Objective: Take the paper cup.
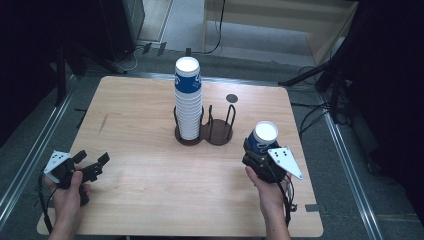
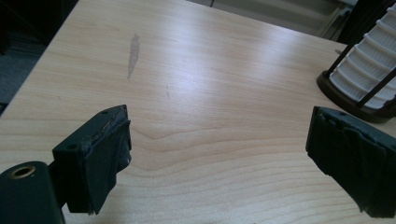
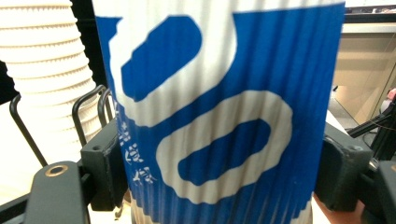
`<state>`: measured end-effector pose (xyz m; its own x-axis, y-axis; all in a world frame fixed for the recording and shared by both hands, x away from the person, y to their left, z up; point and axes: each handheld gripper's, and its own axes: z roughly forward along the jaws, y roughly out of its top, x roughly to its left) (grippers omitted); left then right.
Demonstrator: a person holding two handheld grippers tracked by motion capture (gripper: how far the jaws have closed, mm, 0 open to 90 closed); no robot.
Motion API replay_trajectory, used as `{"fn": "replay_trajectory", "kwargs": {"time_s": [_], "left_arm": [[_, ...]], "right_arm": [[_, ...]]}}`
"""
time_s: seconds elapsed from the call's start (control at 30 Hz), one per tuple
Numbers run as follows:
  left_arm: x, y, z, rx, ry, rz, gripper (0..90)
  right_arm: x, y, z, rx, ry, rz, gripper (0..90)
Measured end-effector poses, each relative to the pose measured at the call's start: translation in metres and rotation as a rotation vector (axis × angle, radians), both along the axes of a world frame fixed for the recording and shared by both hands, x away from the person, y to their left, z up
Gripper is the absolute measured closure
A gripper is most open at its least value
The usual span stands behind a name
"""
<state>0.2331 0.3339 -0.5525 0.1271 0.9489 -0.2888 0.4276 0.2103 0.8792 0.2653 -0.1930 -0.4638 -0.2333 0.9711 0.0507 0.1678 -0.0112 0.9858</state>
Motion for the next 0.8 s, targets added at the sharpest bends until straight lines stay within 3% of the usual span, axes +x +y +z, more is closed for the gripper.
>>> {"fn": "replay_trajectory", "kwargs": {"time_s": [0.1, 0.3, 0.57, 0.8], "left_arm": [[0.002, -0.004, 0.003, 0.039, -0.003, -0.017, 7.4], [0.006, -0.016, 0.014, 0.044, -0.020, -0.086, 7.4], [0.007, -0.031, 0.028, 0.008, -0.022, -0.194, 8.1], [0.004, -0.050, 0.040, 0.022, -0.015, -0.244, 8.1]], "right_arm": [[0.000, 0.003, -0.004, -0.002, 0.005, -0.003, 19.9], [0.000, 0.013, -0.011, -0.025, 0.020, 0.006, 19.9], [-0.002, 0.026, -0.018, -0.048, 0.031, 0.034, 19.9], [-0.005, 0.036, -0.022, -0.070, 0.039, 0.051, 19.9]]}}
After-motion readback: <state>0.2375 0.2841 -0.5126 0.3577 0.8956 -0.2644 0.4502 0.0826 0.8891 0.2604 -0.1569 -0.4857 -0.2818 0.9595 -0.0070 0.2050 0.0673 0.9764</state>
